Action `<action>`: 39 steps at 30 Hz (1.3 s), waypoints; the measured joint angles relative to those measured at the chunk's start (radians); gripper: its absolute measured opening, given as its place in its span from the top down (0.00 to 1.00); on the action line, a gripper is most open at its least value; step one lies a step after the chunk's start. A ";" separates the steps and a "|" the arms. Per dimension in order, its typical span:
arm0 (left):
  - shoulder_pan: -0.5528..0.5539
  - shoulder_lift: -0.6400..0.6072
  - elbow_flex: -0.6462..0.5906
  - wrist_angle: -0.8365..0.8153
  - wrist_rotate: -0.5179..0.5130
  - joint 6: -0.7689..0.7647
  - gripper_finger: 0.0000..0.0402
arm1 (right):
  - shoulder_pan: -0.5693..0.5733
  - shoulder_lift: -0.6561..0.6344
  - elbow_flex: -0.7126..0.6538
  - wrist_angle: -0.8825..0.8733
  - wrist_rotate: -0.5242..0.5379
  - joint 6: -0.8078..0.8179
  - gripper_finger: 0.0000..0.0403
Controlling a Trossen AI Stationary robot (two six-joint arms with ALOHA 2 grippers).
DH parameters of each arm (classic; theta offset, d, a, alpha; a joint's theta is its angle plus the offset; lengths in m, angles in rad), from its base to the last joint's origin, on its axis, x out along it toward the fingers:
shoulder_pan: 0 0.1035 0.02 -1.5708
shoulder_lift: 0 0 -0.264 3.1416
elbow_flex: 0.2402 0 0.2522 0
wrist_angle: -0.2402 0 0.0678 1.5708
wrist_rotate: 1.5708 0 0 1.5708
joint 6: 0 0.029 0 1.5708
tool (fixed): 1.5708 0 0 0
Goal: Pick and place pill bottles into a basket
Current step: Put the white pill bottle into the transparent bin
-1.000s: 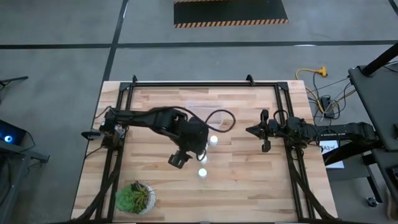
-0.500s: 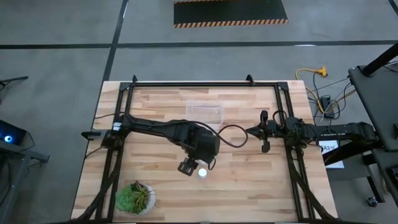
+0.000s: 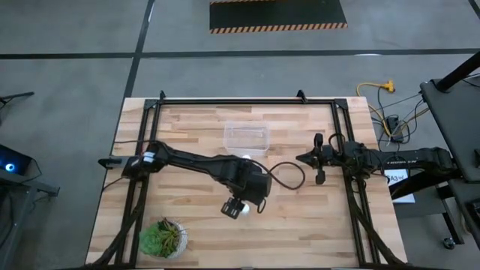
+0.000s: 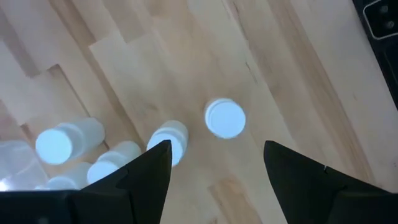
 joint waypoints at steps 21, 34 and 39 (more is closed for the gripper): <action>-0.064 0.000 -0.220 0.173 -0.072 0.072 0.41 | 0.000 0.000 0.000 0.000 0.000 0.006 0.98; -0.067 0.000 -0.281 0.240 -0.091 0.098 0.41 | 0.000 0.000 0.000 0.000 0.000 0.010 0.98; -0.073 0.000 -0.282 0.265 -0.091 0.102 0.41 | 0.000 0.000 0.000 0.000 0.000 0.010 0.98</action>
